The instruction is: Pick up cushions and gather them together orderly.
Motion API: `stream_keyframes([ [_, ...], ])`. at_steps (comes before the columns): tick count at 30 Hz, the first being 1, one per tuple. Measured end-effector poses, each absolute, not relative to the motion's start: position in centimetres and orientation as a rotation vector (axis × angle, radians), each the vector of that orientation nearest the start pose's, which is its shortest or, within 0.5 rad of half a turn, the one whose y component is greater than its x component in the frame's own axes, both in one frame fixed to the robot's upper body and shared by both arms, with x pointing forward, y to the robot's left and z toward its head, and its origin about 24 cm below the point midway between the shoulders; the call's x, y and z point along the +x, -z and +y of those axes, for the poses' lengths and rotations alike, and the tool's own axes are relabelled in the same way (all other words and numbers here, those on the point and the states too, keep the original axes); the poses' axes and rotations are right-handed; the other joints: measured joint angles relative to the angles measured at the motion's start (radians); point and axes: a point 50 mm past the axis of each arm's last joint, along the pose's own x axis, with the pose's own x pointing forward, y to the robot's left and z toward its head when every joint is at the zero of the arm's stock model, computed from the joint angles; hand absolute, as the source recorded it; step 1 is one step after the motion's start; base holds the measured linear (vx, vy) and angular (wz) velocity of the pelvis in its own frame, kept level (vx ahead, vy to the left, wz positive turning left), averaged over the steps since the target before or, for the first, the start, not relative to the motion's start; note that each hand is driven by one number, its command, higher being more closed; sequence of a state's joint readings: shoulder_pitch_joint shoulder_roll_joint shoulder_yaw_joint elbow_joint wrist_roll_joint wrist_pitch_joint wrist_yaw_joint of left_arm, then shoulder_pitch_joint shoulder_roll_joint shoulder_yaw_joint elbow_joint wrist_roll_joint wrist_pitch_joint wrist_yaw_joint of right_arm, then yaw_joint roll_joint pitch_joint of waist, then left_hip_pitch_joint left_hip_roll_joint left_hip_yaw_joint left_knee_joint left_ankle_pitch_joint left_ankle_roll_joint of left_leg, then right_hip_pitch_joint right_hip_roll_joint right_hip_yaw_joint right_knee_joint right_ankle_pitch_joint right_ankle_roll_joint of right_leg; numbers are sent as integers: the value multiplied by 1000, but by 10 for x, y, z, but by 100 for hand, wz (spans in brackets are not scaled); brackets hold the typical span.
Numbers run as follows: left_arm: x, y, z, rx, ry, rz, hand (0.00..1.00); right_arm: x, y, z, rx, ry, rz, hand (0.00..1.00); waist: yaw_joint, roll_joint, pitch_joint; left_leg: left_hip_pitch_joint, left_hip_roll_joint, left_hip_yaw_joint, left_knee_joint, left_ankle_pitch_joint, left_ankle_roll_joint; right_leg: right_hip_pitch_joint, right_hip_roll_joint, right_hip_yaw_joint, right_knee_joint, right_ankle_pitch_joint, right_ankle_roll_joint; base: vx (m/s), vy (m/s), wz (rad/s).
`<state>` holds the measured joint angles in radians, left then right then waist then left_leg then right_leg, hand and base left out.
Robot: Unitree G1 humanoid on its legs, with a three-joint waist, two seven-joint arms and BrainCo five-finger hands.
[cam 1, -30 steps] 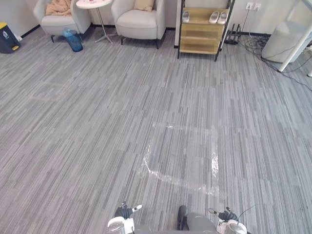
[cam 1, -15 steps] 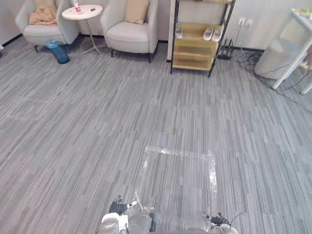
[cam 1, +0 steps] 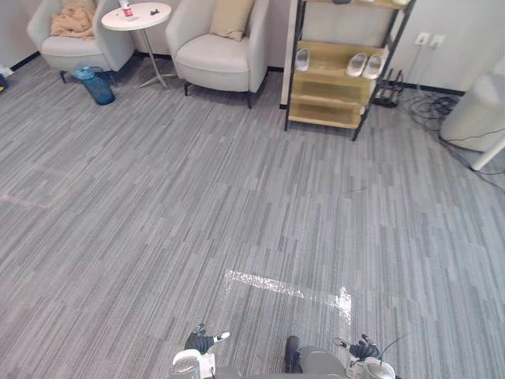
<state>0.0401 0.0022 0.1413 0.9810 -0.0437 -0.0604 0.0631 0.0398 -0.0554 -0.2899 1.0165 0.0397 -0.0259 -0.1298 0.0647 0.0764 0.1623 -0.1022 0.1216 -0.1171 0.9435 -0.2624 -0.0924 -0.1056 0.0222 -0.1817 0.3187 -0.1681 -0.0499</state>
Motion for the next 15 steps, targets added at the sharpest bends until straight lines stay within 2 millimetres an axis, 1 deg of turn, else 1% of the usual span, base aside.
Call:
stream_keyframes([
  [1, 129, 150, 175, -73, -225, 956, 0, 112, 153, -215, 64, 444, 1020, 0, 4, -7, 5, -12, -1, 8, 11, -10, -1, 19, 0, -3, -11, -3, -4, 385, -176, 13],
  [2, 129, 149, 176, -69, -226, 946, 0, 112, 153, -212, 69, 442, 1025, 0, 9, -21, 8, -54, -13, 39, -2, -39, -3, 82, -2, -6, -51, -4, -6, 390, -173, 5],
  [3, 129, 148, 177, -68, -227, 941, 0, 113, 153, -211, 73, 440, 1024, 0, 17, -21, 9, -91, -27, 61, -68, -63, -2, 119, -4, -4, -90, -4, -6, 315, -142, 0],
  [4, 130, 148, 177, -69, -226, 940, 0, 114, 153, -210, 74, 439, 1023, 0, 20, -20, 8, -104, -33, 64, -108, -69, 0, 130, -4, -2, -102, -4, -6, 332, -83, -19],
  [5, 130, 148, 176, -70, -225, 938, 0, 116, 153, -207, 80, 432, 1023, 0, 27, -19, 8, -120, -50, 59, -261, -71, 1, 150, -6, 9, -125, -5, -2, 270, 20, -26],
  [6, 130, 148, 176, -64, -219, 939, 0, 117, 153, -207, 76, 431, 1025, 0, 28, -15, 5, -116, -70, 34, -438, -40, -6, 160, -4, 20, -140, -8, 10, 322, 36, -29],
  [7, 129, 149, 176, -62, -216, 944, 0, 117, 153, -208, 74, 433, 1026, 0, 30, -11, 3, -108, -74, 20, -509, 0, -2, 162, -2, 26, -142, -10, 17, 216, 65, -31],
  [8, 127, 150, 175, -71, -218, 954, 0, 116, 154, -208, 71, 433, 1032, 0, 33, -2, -4, -98, -81, 7, -568, 103, 25, 164, 6, 41, -142, -20, 34, 250, 76, -31],
  [9, 125, 151, 180, -55, -217, 965, 0, 111, 156, -206, 62, 422, 1048, 0, 38, -36, -17, -58, -103, 28, -616, 111, 38, 176, -23, 63, -147, -28, 51, 283, 85, -25],
  [10, 124, 151, 182, -44, -213, 970, 0, 107, 157, -205, 57, 416, 1057, 0, 37, -50, -29, -48, -114, 31, -635, 114, 43, 178, -35, 63, -148, -32, 58, 233, 64, -8],
  [11, 124, 151, 184, -33, -210, 972, 0, 104, 158, -204, 54, 415, 1067, 0, 37, -60, -37, -38, -120, 34, -649, 116, 46, 181, -42, 63, -149, -36, 63, 262, 76, 8],
  [12, 123, 152, 187, -25, -211, 978, 0, 95, 160, -204, 56, 422, 1088, 0, 37, -76, -46, -13, -133, 39, -670, 120, 51, 199, -57, 63, -153, -36, 64, 178, 50, 9],
  [15, 119, 153, 191, -27, -223, 993, 0, 88, 162, -201, 77, 440, 1106, 0, 37, -93, -59, 37, -152, 46, -725, 129, 66, 223, -73, 76, -170, -34, 67, 162, 50, 2],
])
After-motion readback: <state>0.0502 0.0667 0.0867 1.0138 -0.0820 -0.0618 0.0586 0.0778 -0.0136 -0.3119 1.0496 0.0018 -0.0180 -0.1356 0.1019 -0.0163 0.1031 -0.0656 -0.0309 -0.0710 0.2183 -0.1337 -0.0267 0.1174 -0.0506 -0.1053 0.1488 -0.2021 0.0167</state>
